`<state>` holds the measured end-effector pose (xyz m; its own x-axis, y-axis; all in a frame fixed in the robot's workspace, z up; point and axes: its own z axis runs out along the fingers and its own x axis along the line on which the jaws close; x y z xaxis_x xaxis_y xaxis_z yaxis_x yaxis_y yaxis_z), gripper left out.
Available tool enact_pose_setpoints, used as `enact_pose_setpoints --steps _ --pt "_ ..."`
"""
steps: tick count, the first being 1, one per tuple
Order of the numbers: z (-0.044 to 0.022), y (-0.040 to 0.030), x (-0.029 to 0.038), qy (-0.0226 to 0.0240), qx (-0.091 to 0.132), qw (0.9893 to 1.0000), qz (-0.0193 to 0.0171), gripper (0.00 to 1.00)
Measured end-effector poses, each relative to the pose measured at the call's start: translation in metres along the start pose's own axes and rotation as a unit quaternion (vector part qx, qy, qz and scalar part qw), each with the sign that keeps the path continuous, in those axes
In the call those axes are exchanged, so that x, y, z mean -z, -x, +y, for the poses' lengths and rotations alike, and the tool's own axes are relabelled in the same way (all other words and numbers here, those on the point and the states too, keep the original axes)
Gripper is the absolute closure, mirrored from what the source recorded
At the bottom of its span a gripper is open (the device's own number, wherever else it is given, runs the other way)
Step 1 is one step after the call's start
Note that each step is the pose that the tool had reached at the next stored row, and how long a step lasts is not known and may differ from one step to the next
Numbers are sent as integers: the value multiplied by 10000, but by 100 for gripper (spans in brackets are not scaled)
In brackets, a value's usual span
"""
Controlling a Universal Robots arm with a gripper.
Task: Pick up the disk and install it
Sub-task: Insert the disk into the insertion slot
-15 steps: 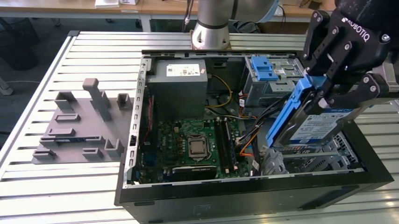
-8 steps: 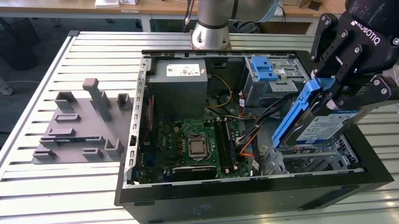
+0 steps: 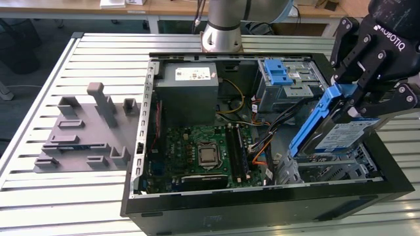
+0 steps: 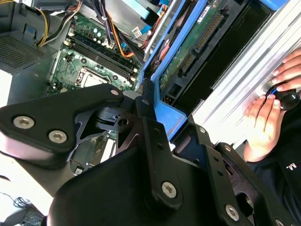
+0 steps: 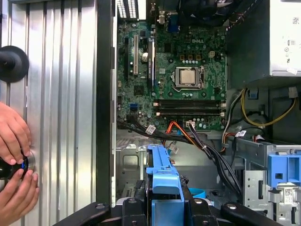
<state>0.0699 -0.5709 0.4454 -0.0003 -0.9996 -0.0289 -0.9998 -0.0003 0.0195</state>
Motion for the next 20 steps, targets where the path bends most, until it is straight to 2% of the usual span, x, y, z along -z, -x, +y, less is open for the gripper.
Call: enact_pose_setpoints --steps 11,20 --pt "-65 0 -34 -1 -5 10000 -1 64" --pt "-80 0 -60 -1 -30 10000 -2 64"
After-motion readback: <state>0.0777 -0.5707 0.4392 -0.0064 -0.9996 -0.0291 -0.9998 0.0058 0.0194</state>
